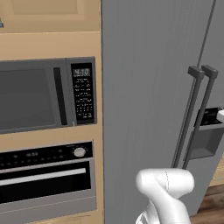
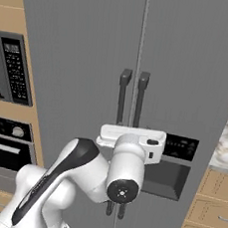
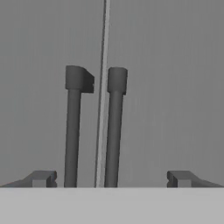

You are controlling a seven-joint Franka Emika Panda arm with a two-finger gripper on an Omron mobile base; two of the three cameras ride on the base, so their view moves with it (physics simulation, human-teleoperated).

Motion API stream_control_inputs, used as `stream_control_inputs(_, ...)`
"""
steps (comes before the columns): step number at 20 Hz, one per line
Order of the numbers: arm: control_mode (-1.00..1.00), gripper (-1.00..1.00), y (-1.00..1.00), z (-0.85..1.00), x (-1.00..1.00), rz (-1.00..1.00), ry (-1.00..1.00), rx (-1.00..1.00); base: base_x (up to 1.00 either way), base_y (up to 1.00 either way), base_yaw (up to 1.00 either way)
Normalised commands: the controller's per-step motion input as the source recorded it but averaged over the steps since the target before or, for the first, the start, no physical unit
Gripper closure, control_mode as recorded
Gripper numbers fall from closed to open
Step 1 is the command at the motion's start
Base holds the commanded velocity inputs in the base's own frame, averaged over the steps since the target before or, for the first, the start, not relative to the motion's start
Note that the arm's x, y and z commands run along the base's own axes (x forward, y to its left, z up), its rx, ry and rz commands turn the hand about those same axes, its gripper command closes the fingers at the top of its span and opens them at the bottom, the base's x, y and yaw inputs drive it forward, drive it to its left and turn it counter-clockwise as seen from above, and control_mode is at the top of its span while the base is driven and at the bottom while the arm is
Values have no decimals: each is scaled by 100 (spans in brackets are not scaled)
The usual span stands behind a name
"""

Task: Open the freezer door, pick up the ice cube tray from the freezer, and place it on the dining counter.

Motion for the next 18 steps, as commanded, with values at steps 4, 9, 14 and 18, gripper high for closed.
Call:
stream_control_inputs(4,-100,-100,0,13,23,0,-8,6,0,0,0)
stream_control_inputs(9,-100,-100,-2,6,19,1,-5,7,0,0,0)
stream_control_inputs(14,-100,-100,0,2,25,1,-1,5,0,0,0)
stream_control_inputs(18,-100,-100,0,0,30,3,-3,0,0,0,0)
